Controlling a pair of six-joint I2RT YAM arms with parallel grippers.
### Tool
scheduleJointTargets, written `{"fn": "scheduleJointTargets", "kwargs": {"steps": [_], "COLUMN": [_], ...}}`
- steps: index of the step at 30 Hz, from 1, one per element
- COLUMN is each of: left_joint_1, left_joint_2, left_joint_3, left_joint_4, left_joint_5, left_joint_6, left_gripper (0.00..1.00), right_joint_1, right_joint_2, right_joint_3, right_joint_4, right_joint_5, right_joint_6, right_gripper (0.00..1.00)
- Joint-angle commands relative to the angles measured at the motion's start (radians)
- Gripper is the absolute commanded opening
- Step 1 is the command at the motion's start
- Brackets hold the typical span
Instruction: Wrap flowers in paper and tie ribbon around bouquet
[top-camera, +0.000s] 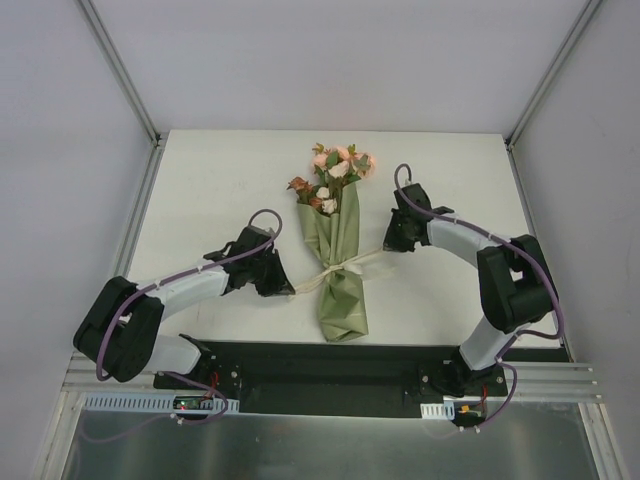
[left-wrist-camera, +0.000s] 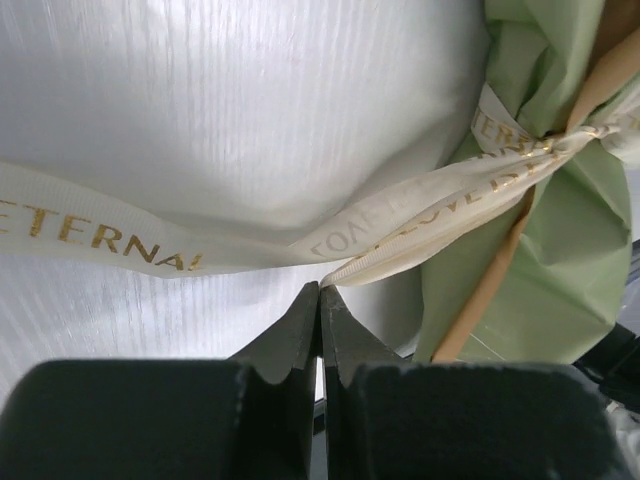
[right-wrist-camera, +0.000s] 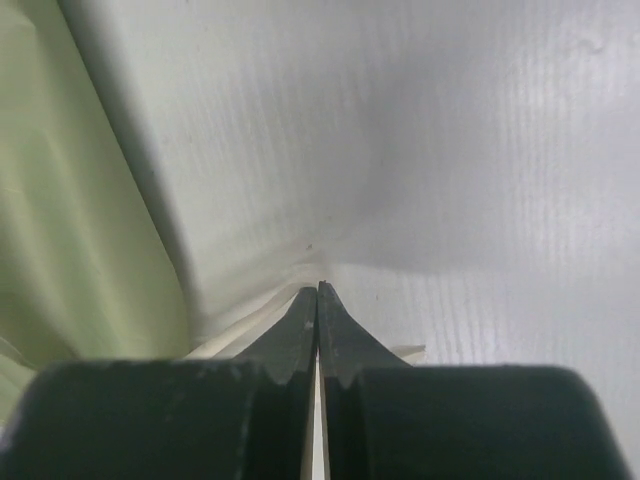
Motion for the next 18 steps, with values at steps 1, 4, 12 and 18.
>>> {"fn": "scheduleJointTargets", "kwargs": {"steps": [1,4,12,18], "left_joint_1": [0.054,0.080,0.102,0.113], "left_joint_2": [0.032,0.064,0.177,0.282], "left_joint_3": [0.020,0.043,0.173,0.282], "left_joint_4": [-0.095,-0.086,-0.077,-0.075], "left_joint_5": [-0.036,-0.026,0.001,0.061], "left_joint_6": [0.068,0.090,0.120,0.131], "left_gripper": [0.00,0.00,0.00,0.00], "right_joint_1": [-0.091,-0.121,-0.168,-0.259], "right_joint_2": [0.010,0.013,0.031,0.047], "right_joint_3": [0.052,0.045,0.048,0.100], "right_joint_4": [-0.014,-0.008,0.003,-0.019], "right_joint_5": [0.200,0.214,0.259,0.256], "right_joint_6": [0.030,0.058,0.115,0.103], "right_gripper": [0.00,0.00,0.00,0.00]}}
